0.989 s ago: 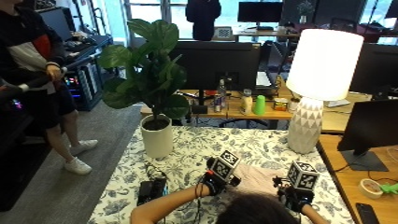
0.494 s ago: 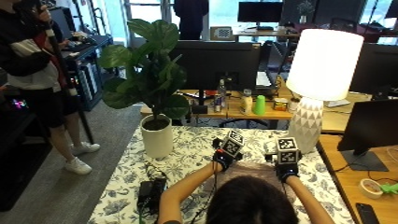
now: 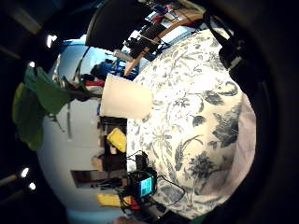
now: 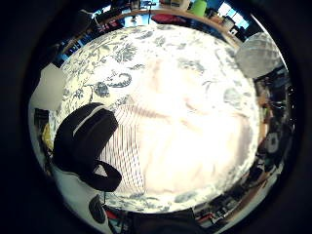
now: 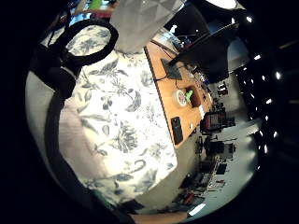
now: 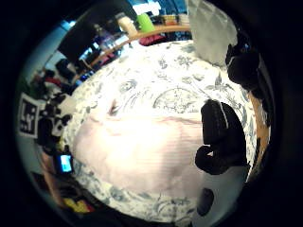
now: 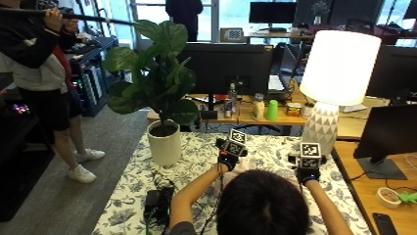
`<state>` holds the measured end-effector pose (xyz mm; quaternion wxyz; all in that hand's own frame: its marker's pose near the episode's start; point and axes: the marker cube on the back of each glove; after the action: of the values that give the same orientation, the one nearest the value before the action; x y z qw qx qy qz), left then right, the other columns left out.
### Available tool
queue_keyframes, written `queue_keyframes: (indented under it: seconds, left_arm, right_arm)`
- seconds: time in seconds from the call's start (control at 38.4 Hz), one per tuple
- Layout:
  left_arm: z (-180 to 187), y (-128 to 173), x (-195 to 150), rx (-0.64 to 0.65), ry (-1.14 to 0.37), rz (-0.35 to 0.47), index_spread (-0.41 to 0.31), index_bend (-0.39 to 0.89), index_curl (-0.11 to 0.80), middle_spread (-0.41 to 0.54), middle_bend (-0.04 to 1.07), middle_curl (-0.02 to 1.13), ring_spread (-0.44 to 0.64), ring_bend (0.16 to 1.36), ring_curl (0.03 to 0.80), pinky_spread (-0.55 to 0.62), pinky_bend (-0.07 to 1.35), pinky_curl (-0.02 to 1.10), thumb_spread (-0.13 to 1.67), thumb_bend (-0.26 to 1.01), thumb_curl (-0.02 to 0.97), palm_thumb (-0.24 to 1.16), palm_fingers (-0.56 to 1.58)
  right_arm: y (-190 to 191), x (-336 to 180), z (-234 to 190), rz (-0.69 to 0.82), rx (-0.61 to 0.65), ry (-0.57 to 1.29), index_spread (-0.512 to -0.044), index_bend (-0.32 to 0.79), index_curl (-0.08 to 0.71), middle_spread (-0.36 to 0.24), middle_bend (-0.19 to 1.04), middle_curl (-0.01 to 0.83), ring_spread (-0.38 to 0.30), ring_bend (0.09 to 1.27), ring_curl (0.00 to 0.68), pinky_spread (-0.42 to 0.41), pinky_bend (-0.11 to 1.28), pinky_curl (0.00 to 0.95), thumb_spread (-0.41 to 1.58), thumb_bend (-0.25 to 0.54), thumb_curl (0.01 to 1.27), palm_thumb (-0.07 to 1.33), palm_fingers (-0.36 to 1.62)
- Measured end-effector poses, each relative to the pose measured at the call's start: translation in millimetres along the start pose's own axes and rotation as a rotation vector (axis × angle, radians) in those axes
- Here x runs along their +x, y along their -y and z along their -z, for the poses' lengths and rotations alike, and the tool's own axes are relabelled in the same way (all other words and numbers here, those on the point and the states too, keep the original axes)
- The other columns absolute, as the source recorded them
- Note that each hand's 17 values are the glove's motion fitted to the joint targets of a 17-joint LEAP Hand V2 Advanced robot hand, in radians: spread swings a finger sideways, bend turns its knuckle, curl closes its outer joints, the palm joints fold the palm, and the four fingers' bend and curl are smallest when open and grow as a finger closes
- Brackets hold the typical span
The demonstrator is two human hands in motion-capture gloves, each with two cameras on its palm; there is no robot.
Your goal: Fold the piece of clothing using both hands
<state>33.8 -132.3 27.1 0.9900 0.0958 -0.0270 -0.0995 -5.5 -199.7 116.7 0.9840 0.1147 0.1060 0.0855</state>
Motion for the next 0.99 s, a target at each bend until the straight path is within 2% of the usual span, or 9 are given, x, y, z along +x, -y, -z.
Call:
queue_keyframes:
  seconds: [0.08, 0.21, 0.26, 0.39, 0.52, 0.6, 0.75, 0.88, 0.99]
  left_arm:
    - [5, 3, 32, 0.039, -0.016, -0.058, -0.149, 0.11, 0.317, -0.123, 0.10, 0.37, -0.19, 0.54, 0.413, -0.24, 0.58, 0.42, 1.16, -0.03, 0.205, 0.41, 0.59]
    - [6, -7, 45, 0.055, -0.088, -0.138, -0.132, 0.14, 0.318, -0.077, 0.09, 0.33, -0.16, 0.55, 0.408, -0.21, 0.60, 0.42, 1.15, -0.03, 0.200, 0.37, 0.56]
    - [-5, -17, 52, -0.025, -0.113, -0.200, -0.129, 0.17, 0.328, -0.040, 0.06, 0.31, -0.13, 0.55, 0.408, -0.18, 0.60, 0.42, 1.15, -0.03, 0.197, 0.35, 0.51]
    - [-31, -73, 76, -0.406, -0.284, -0.442, -0.118, 0.24, 0.367, 0.073, 0.02, 0.25, -0.04, 0.54, 0.408, -0.10, 0.58, 0.42, 1.16, -0.05, 0.184, 0.27, 0.35]
    - [-74, -60, 81, -0.188, -0.210, -0.253, -0.092, 0.23, 0.380, 0.165, 0.08, 0.22, 0.06, 0.56, 0.407, 0.03, 0.54, 0.41, 1.19, -0.03, 0.174, 0.21, 0.21]
    - [-95, -70, 77, -0.310, -0.176, -0.211, -0.074, 0.17, 0.370, 0.194, 0.10, 0.21, 0.10, 0.58, 0.396, 0.10, 0.53, 0.39, 1.24, -0.02, 0.168, 0.20, 0.18]
    - [-109, -90, 78, -0.663, -0.300, -0.325, -0.058, 0.15, 0.356, 0.229, 0.18, 0.23, 0.24, 0.54, 0.378, 0.28, 0.49, 0.37, 1.31, -0.03, 0.145, 0.12, 0.01]
    - [-109, -78, 78, -0.573, -0.170, -0.161, -0.072, 0.16, 0.351, 0.222, 0.17, 0.23, 0.27, 0.54, 0.350, 0.32, 0.51, 0.36, 1.29, -0.01, 0.159, 0.14, 0.10]
    - [-105, -78, 79, -0.576, -0.158, -0.161, -0.082, 0.16, 0.348, 0.212, 0.17, 0.23, 0.27, 0.56, 0.344, 0.32, 0.52, 0.35, 1.27, -0.01, 0.170, 0.16, 0.17]
  right_arm:
    - [5, 34, -2, -0.023, 0.002, -0.059, -0.237, 0.11, 0.340, -0.143, 0.28, 0.484, -0.172, 0.53, 0.444, -0.197, 0.50, 0.395, 1.13, -0.024, 0.46, 0.96, 1.08]
    - [7, 47, -2, -0.025, -0.023, -0.063, -0.238, 0.09, 0.322, -0.126, 0.24, 0.475, -0.161, 0.51, 0.437, -0.172, 0.49, 0.393, 1.18, -0.025, 0.44, 0.92, 1.05]
    - [2, 48, -6, -0.035, -0.069, -0.056, -0.238, 0.09, 0.315, -0.123, 0.23, 0.473, -0.153, 0.51, 0.436, -0.164, 0.49, 0.390, 1.19, -0.025, 0.44, 0.91, 1.05]
    - [-25, 48, -22, -0.092, -0.235, -0.016, -0.243, 0.07, 0.292, -0.114, 0.21, 0.466, -0.141, 0.47, 0.428, -0.144, 0.50, 0.394, 1.22, -0.027, 0.42, 0.87, 1.01]
    - [-47, 48, -52, -0.222, -0.322, 0.009, -0.247, 0.05, 0.265, -0.099, 0.18, 0.456, -0.124, 0.47, 0.427, -0.114, 0.54, 0.403, 1.24, -0.026, 0.41, 0.83, 0.94]
    - [-69, 46, -54, -0.329, -0.402, -0.011, -0.248, 0.01, 0.231, -0.080, 0.16, 0.441, -0.107, 0.51, 0.436, -0.090, 0.60, 0.415, 1.25, -0.032, 0.40, 0.79, 0.87]
    - [-132, 30, -24, -0.512, -0.701, -0.083, -0.236, -0.03, 0.155, -0.033, 0.15, 0.409, -0.072, 0.59, 0.444, -0.063, 0.73, 0.435, 1.26, -0.060, 0.34, 0.63, 0.75]
    - [-119, 15, -28, -0.351, -0.519, -0.080, -0.217, -0.01, 0.115, -0.024, 0.21, 0.418, -0.073, 0.61, 0.437, -0.081, 0.77, 0.427, 1.25, -0.023, 0.33, 0.60, 0.79]
    - [-119, -2, -27, -0.324, -0.493, -0.092, -0.181, 0.00, 0.097, -0.043, 0.29, 0.443, -0.108, 0.66, 0.437, -0.105, 0.73, 0.407, 1.25, 0.041, 0.36, 0.74, 0.92]
